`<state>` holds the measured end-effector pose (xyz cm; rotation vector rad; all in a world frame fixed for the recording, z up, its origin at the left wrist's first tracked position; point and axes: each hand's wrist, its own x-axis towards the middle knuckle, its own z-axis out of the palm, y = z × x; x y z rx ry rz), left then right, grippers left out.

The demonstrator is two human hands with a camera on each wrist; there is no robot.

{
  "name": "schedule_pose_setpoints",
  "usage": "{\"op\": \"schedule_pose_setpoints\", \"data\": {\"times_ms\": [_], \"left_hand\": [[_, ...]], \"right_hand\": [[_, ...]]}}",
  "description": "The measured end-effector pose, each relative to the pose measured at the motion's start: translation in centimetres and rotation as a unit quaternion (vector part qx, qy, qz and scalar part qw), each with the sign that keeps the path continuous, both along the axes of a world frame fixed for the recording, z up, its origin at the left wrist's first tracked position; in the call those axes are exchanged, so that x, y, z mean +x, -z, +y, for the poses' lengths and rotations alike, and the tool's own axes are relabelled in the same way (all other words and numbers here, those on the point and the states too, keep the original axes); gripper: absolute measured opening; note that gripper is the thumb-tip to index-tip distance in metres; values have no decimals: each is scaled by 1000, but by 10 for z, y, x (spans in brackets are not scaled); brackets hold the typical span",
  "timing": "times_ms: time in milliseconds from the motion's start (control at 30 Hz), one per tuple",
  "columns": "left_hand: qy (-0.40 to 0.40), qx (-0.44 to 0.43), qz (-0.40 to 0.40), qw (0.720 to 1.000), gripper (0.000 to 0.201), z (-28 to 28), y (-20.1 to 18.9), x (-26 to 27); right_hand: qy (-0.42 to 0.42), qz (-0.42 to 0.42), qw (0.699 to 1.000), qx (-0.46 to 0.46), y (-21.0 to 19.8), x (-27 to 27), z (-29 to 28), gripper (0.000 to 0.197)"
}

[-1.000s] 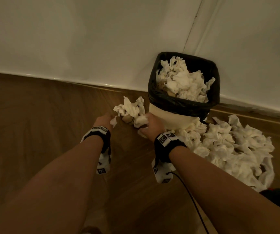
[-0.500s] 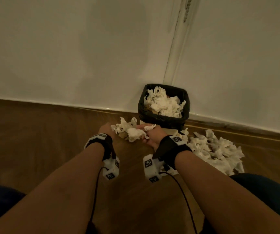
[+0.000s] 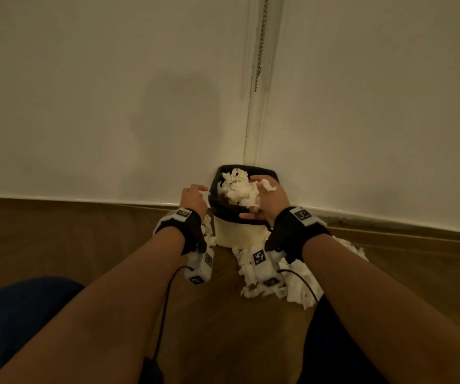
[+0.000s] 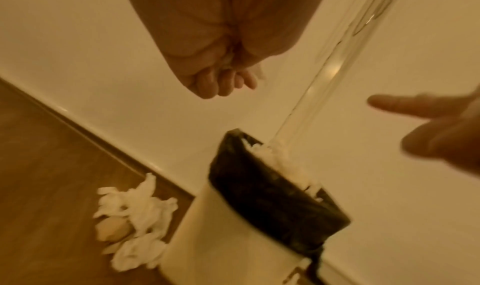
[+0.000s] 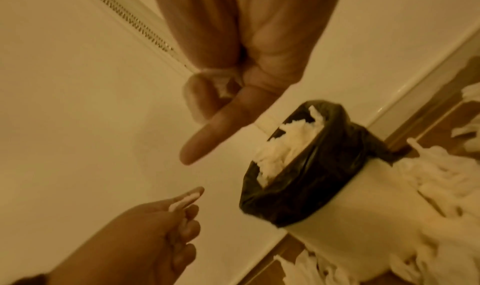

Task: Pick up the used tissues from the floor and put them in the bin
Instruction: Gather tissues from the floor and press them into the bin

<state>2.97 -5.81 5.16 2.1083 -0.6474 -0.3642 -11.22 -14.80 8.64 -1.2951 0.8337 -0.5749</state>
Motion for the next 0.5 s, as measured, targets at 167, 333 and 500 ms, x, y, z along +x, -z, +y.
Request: {"op": "schedule_pose_setpoints", "data": {"times_ms": [167,333,500], "left_hand": [[53,-42,-75,995,50,-18,-33,-26],[89,-97,-66,989,18,-34,-40,-41],[70,-78,-65,992,12,-50,-26,-40]], "right_hand": [[-10,96,984,-151,-11,-26,-31,29],[-30,144,970,-196,-13,-40,-51,58],[-4,200,971,-129,-11,-40,-56,28]]}}
